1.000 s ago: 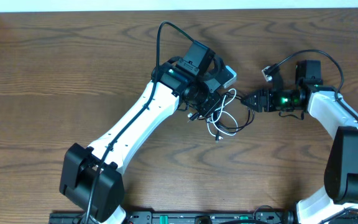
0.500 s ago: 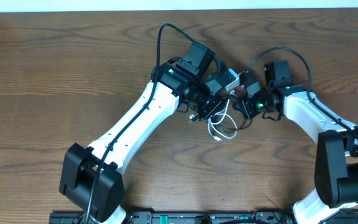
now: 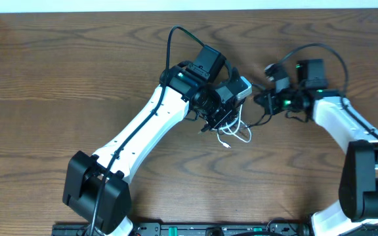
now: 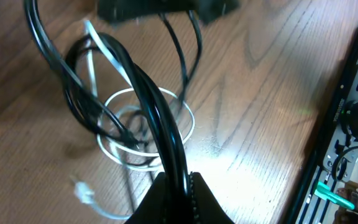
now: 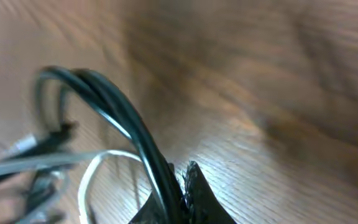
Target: Untangle cables
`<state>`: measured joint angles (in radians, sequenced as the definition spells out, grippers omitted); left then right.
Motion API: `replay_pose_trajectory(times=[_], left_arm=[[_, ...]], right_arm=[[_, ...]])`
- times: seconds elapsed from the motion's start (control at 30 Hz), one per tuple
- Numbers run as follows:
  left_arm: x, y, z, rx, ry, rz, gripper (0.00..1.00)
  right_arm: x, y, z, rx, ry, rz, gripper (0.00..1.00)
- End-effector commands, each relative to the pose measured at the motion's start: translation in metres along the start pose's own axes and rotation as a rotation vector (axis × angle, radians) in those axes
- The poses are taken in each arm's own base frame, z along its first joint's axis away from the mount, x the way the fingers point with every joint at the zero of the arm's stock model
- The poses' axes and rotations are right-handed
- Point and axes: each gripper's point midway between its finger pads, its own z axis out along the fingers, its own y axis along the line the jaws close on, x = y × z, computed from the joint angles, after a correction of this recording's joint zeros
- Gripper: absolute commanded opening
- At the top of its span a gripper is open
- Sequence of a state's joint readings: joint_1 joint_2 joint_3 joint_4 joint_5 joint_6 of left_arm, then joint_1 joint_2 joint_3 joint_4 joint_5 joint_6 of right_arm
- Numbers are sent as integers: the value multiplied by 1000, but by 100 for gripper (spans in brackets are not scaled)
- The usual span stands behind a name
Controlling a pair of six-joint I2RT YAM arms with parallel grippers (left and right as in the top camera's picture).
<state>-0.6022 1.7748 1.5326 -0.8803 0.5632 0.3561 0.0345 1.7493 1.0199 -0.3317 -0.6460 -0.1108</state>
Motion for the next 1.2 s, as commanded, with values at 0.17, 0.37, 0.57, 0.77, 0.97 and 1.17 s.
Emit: replay_pose_trajectory(times=[0.17,0.37,0.57,0.77,0.97,1.17], left_arm=[[-5,-4,-7,13,-22,23,8],[-4,-1,-7,-6,-18,22,7],[2,22,-9,-135,13,-48,8],[13,85,-31,-483,-7,-369,8],[21,109,-41,-565,-35,-519,7],[31,122,-31,-568,-2,-568,8]], right_arm=[[4,-45,-29,127,-33,339,1],[19,-63,-32,259,2,452,1],[31,-78,-36,395,20,543,1],[28,-56,-23,323,43,510,1],[29,-29,-5,293,80,438,1],[29,-34,-3,406,82,364,1]])
